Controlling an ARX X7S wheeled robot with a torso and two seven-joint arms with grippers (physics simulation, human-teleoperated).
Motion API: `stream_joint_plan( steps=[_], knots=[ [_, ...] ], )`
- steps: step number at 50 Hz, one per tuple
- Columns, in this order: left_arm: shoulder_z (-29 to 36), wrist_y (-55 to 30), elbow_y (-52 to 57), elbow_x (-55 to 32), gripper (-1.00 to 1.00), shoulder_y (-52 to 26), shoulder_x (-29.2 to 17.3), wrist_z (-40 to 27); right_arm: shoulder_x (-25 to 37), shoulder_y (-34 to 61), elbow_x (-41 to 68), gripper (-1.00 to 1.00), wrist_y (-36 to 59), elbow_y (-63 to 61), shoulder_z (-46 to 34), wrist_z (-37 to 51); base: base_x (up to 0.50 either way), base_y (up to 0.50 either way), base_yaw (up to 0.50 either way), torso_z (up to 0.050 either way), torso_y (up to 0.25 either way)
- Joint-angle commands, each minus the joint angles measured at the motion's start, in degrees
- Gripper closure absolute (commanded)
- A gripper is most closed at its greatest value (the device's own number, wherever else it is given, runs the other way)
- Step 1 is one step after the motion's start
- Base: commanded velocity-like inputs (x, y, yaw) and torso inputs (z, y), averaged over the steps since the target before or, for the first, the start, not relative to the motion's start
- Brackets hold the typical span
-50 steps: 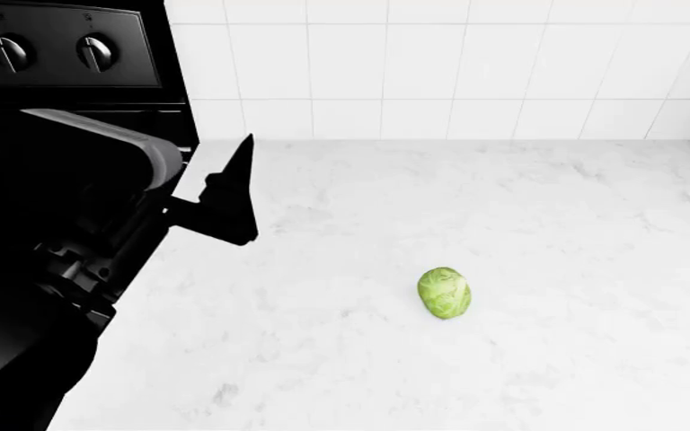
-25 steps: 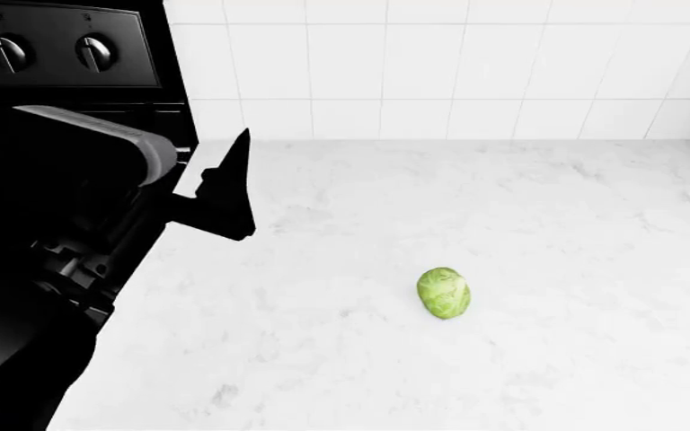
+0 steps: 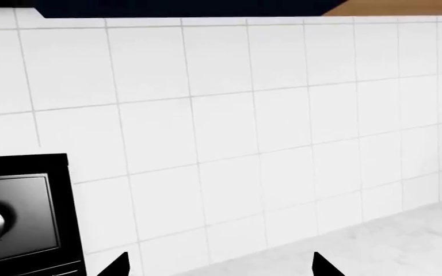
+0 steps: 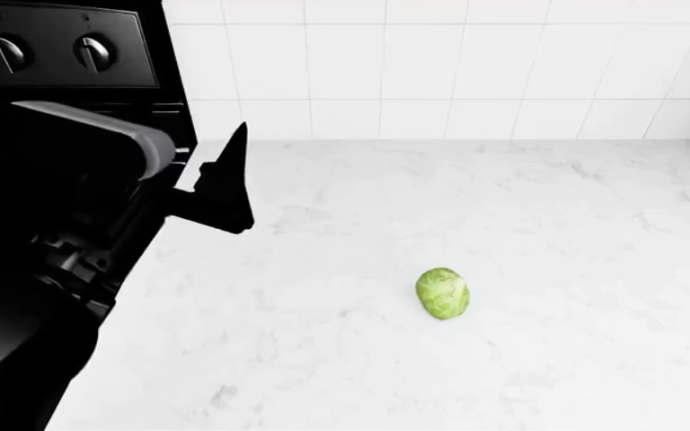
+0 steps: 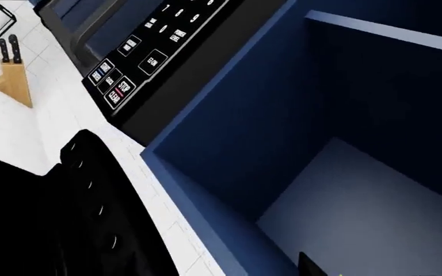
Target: Pick the lime, brussel sprout from the counter and place them in the cabinet. Then close the cabinet.
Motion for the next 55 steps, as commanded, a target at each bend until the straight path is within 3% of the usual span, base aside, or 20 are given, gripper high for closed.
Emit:
stream_joint_plan(
  steps=[1,38,55],
  knots=[
    [2.4,1.5,-1.3,0.9,-1.00,4.0,-1.3,0.5,3.1,-1.1,3.3,-1.00,4.4,-8.7,-1.2,1.4,0.00,0.00,0.00,0.000,0.000],
    [2.5,1.7,-1.1,0.1,-1.00,4.3,-1.7,-0.7,9.0,-8.9,12.9,-1.00,10.4,-18.4,-0.2,5.7,0.00,0.00,0.00,0.000,0.000],
    [1.7,2.8,-1.5,0.1,-1.00,5.2,-2.4,-0.7,18.7,-15.8,23.2,-1.00,13.7,-22.9,5.1,10.4,0.00,0.00,0.00,0.000,0.000]
  ],
)
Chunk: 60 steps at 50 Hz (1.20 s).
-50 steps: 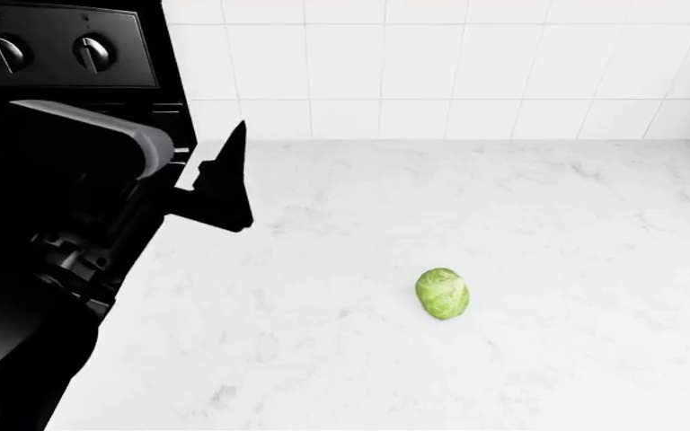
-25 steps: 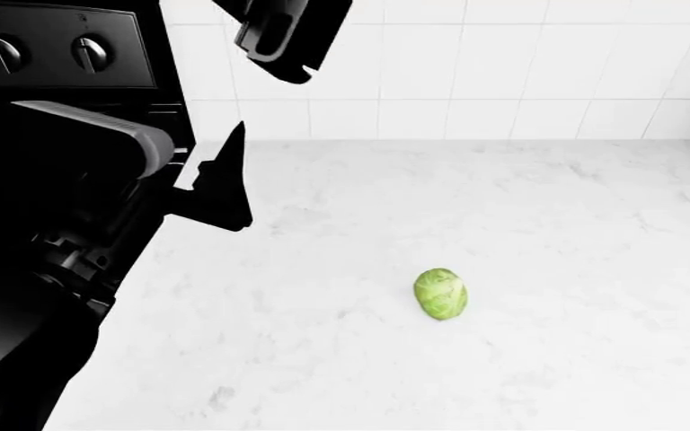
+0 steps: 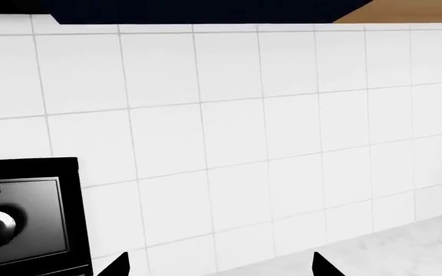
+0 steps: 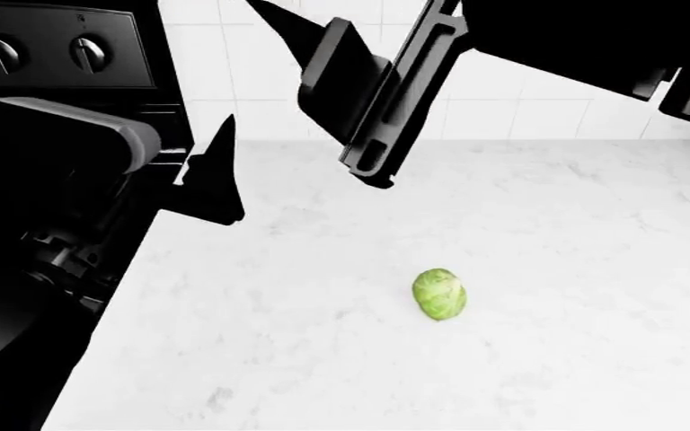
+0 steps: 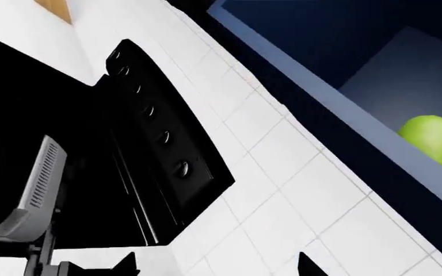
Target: Pick the lime, brussel sprout from the counter and place them in the cabinet. Then close the cabinet.
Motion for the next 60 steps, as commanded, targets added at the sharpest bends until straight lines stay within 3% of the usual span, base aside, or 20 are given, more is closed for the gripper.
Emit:
stream_joint_plan(
  steps=[1,11,20,29,60],
  knots=[
    [2.0,0.2,-0.3,-0.3,-1.00,4.8,-1.5,-0.3,6.4,-4.0,6.9,-1.00,2.0,-3.1,3.1,3.0,0.00,0.00,0.00,0.000,0.000],
    [2.4,0.1,-0.1,-0.6,-1.00,4.5,-1.5,-0.6,11.5,-8.9,19.4,-1.00,1.9,-1.9,6.9,7.5,0.00,0.00,0.00,0.000,0.000],
    [1.7,-0.7,0.5,-1.7,-1.00,3.9,-1.7,-1.2,14.8,-11.7,25.8,-1.00,3.7,2.6,5.0,11.4,0.00,0.00,0.00,0.000,0.000],
    [2.4,0.0,-0.2,-1.1,-1.00,3.8,-1.8,-1.0,18.2,-16.9,35.4,-1.00,-0.4,7.6,6.2,16.3,0.00,0.00,0.00,0.000,0.000],
    [3.4,1.1,-0.6,-0.8,-1.00,4.7,-1.9,-1.2,26.4,-32.3,35.4,-1.00,-3.5,-4.0,10.6,10.5,0.00,0.00,0.00,0.000,0.000]
  ],
)
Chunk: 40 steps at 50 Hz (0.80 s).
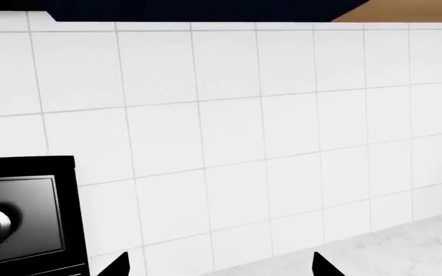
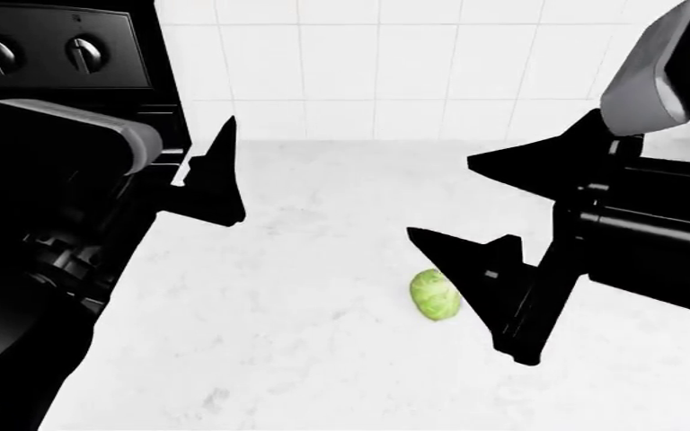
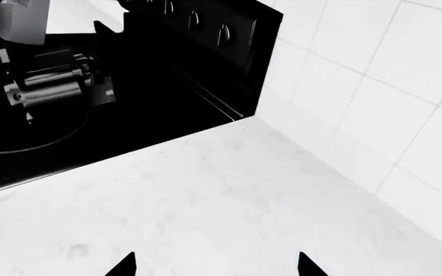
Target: Pick the lime, brussel sprout from the counter and place them in the cabinet. Then close the cabinet.
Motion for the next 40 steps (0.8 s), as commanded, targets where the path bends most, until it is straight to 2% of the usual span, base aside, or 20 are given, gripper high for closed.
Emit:
stream_joint_plan(
  steps=[1,22,40],
  knots=[
    [2.9,0.6,-0.5,0.3,-1.00,4.6,-1.4,0.1,3.3,-5.7,0.2,-1.00,-1.9,-3.7,1.7,-1.4,0.00,0.00,0.00,0.000,0.000],
    [3.7,1.5,-1.0,0.7,-1.00,4.9,-1.6,0.2,6.3,-15.8,-2.4,-1.00,-6.0,-7.5,4.5,-4.0,0.00,0.00,0.00,0.000,0.000],
    [4.4,2.2,-1.5,0.9,-1.00,5.0,-1.6,0.3,6.5,-23.6,-6.6,-1.00,-9.3,-9.4,5.9,-5.7,0.00,0.00,0.00,0.000,0.000]
  ],
)
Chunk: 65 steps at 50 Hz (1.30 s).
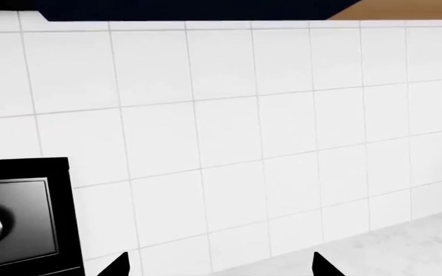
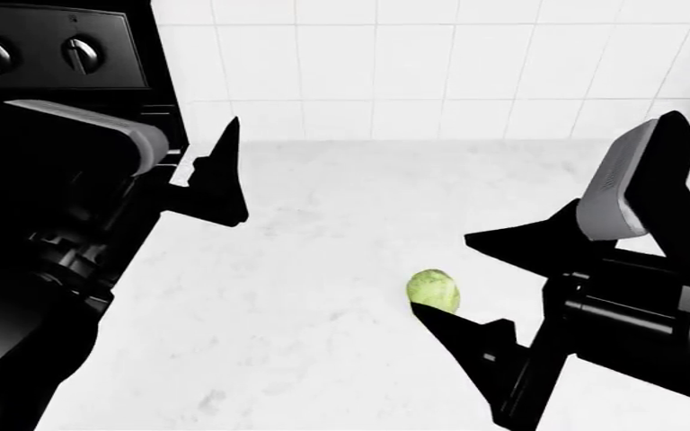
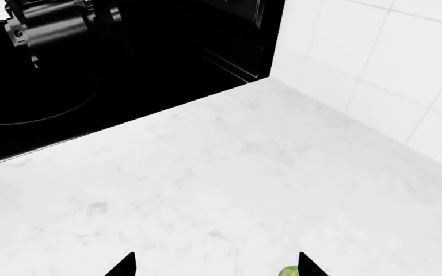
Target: Pick the lime, brussel sprout from the counter and place them in the cabinet. Then close the cabinet.
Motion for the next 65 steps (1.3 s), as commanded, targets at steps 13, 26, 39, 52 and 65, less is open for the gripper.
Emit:
stream_joint_plan(
  steps=[13,26,39,52,65],
  knots=[
    [2.7,0.2,-0.3,-0.4,-1.00,4.9,-1.2,-0.3,-2.4,-6.1,-6.3,-1.00,-2.1,-0.4,-1.2,-1.9,0.00,0.00,0.00,0.000,0.000],
    [2.3,-1.2,0.8,-1.9,-1.00,4.4,-1.3,-1.6,-4.5,-5.0,-10.1,-1.00,-1.4,2.6,-3.0,-2.6,0.00,0.00,0.00,0.000,0.000],
    [2.6,-0.6,0.3,-1.8,-1.00,4.3,-1.5,-1.4,-6.0,-4.5,-12.5,-1.00,-0.7,4.4,-4.8,-3.2,0.00,0.00,0.00,0.000,0.000],
    [3.0,0.3,-0.3,-1.3,-1.00,4.5,-1.7,-1.0,-6.7,-3.0,-15.5,-1.00,-0.2,7.6,-5.8,-2.2,0.00,0.00,0.00,0.000,0.000],
    [3.3,1.1,-0.5,-1.0,-1.00,4.9,-1.9,-0.9,-9.2,-2.0,-16.6,-1.00,0.9,8.7,-8.2,-2.1,0.00,0.00,0.00,0.000,0.000]
  ],
)
